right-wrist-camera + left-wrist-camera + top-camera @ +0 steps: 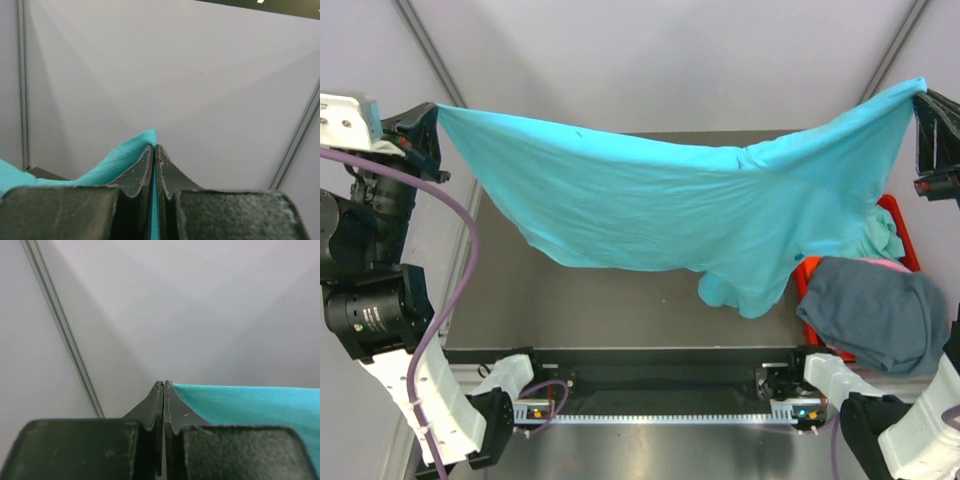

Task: Fold and stack the t-shirts
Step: Flatten the tshirt out

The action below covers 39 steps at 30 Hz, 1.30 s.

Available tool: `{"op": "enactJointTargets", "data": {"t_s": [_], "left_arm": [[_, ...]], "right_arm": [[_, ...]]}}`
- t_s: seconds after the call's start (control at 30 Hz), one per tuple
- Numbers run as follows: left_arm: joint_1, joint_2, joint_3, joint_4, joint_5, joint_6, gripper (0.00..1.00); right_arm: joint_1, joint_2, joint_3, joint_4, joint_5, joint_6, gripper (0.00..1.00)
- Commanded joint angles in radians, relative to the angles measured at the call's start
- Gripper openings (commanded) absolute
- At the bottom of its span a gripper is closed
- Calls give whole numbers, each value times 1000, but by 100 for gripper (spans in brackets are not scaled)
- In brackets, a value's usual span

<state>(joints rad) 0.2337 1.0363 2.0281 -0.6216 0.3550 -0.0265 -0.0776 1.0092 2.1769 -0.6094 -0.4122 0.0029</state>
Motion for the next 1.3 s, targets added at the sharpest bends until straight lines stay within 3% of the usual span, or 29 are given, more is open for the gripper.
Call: {"op": "enactJointTargets", "data": {"t_s": [0.0,0.3,0.43,0.8,0.93,1.03,1.27], "left_arm": [[1,7,26,10,-48,14,0],[1,-9,61,-13,-74,54,0],[1,-16,-11,-15,-73,76,0],[1,-22,-561,100,-45,178,0],[3,86,-635,189,-63,191,0],[1,258,-628,270,-74,188,0],[-33,637,-479,359,-122,171,0]], "right_arm": [[-36,11,47,16,-33,51,0],[-77,3,123,16,-88,89,0],[-79,23,81,23,-88,82,0],[-79,98,-472,200,-63,-23,0],[-74,210,-595,316,-45,-14,0],[-50,353,-606,413,12,-20,0],[51,791,-369,468,128,-66,0]]}}
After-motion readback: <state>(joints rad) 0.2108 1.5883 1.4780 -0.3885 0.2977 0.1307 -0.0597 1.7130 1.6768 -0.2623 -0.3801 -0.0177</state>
